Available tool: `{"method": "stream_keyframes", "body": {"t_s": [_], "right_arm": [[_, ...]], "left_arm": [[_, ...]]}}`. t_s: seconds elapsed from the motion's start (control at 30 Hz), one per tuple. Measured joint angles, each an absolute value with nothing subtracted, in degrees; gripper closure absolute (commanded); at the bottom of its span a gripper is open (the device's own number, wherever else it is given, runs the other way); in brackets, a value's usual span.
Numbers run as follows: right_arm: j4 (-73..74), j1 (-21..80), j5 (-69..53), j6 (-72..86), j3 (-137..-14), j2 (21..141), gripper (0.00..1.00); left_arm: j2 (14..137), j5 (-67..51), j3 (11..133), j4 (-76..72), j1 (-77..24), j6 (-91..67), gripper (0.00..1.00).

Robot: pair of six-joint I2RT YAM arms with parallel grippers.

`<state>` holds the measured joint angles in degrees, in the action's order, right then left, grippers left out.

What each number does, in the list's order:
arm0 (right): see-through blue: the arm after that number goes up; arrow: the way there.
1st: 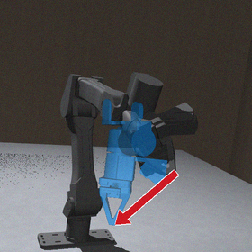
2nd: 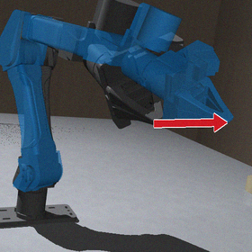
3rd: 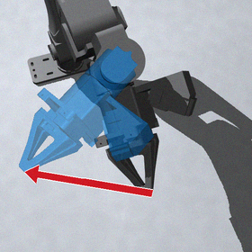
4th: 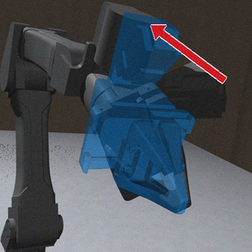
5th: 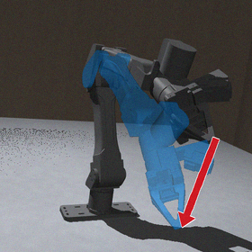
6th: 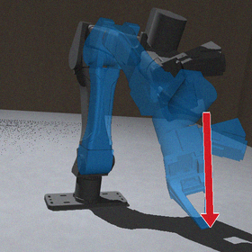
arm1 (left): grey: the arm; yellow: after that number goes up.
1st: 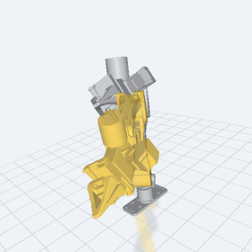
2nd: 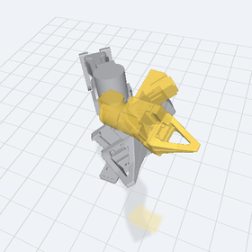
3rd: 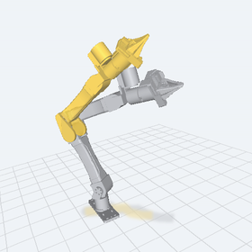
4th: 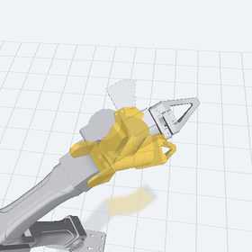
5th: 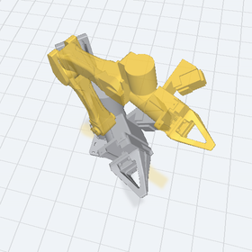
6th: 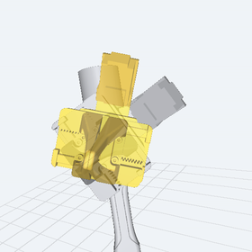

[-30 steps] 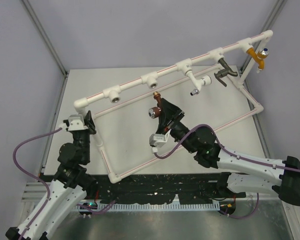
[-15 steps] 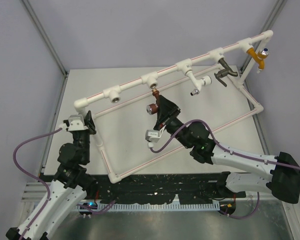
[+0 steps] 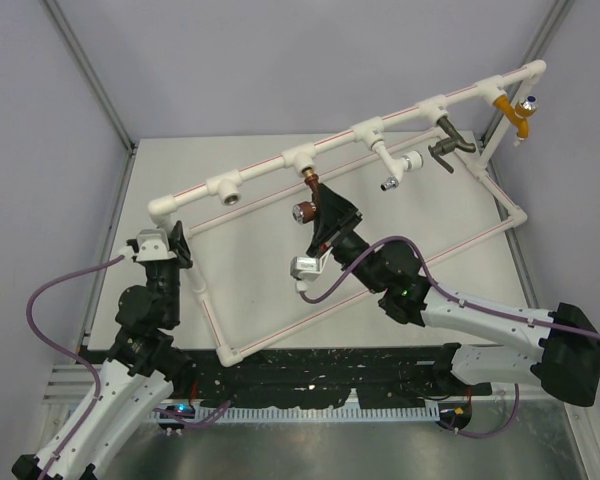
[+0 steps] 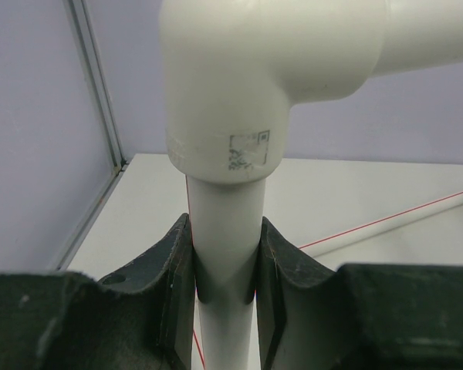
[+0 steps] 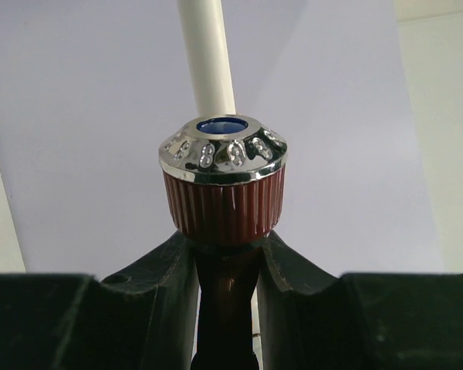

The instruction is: Install the water faucets

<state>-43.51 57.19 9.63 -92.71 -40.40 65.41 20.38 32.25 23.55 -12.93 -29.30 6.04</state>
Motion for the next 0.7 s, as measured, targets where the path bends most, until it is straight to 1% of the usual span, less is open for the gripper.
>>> {"method": "stream_keyframes", "body": {"t_s": [0.4,0.7], "right_arm": [[-42.7,56.1,8.9,-93.2,-41.8,66.9,0.95],[-33.4,56.0,9.2,-94.4,-45.1,65.1,0.95]], "left_arm": [[20.5,32.1,23.6,-13.0,-29.2,6.1,1.00],[20.8,32.1,23.6,-13.1,-29.1,6.2,1.00]]}}
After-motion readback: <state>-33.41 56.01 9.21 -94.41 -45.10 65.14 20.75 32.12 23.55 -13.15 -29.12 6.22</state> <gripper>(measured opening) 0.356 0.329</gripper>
